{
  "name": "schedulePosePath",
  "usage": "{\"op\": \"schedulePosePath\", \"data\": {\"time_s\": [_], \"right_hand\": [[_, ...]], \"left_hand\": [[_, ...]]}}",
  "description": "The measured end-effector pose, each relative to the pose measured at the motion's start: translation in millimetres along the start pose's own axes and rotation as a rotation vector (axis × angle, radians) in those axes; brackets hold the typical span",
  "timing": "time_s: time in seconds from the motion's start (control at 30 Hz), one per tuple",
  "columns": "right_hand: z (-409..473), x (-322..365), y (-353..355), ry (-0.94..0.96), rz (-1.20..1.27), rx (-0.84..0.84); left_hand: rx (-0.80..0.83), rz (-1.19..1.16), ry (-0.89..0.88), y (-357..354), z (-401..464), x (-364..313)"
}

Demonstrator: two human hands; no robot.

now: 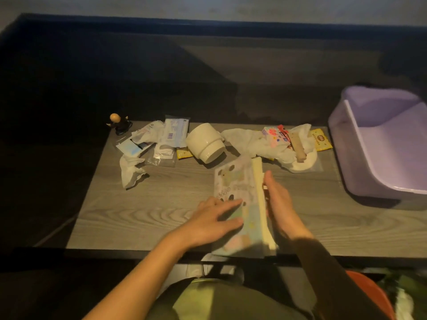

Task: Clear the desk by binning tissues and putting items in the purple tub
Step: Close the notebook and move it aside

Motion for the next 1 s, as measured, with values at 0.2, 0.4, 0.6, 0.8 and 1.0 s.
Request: {"op": "schedulePosePath", "data": {"time_s": [0.2,0.4,0.6,0.8,1.0], "right_hand": [[13,-51,31,-0.114,-0.555,-0.212],[29,-46,25,-0.211,-0.624,-0.330],[23,-28,62,-0.365,-0.506,-0.279],[-6,-11,132,-0.306,-0.509,-0.417],[4,-16,172,-0.281,-0.660,-0.560]], "left_hand": [[-0.224,0.218,0.127,-21,32,24],[-0.450,-0.042,0.166,-13,49,25],[-0.373,-0.290,0.167,-17,57,11],[-0.155,-0.378,0.125,-69,85,-30],[-0.121,-0.301,0.026,-93,105,-62]]}}
Point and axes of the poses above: each hand's wrist, its own z-axis towards the middle knuckle, its own y-axis out of the back of the hand, x = y × z, the point moved 4 cm from there along z, towards the middle knuckle, and after that the axes turned 1 degree about -y, right-handed, at the moved point
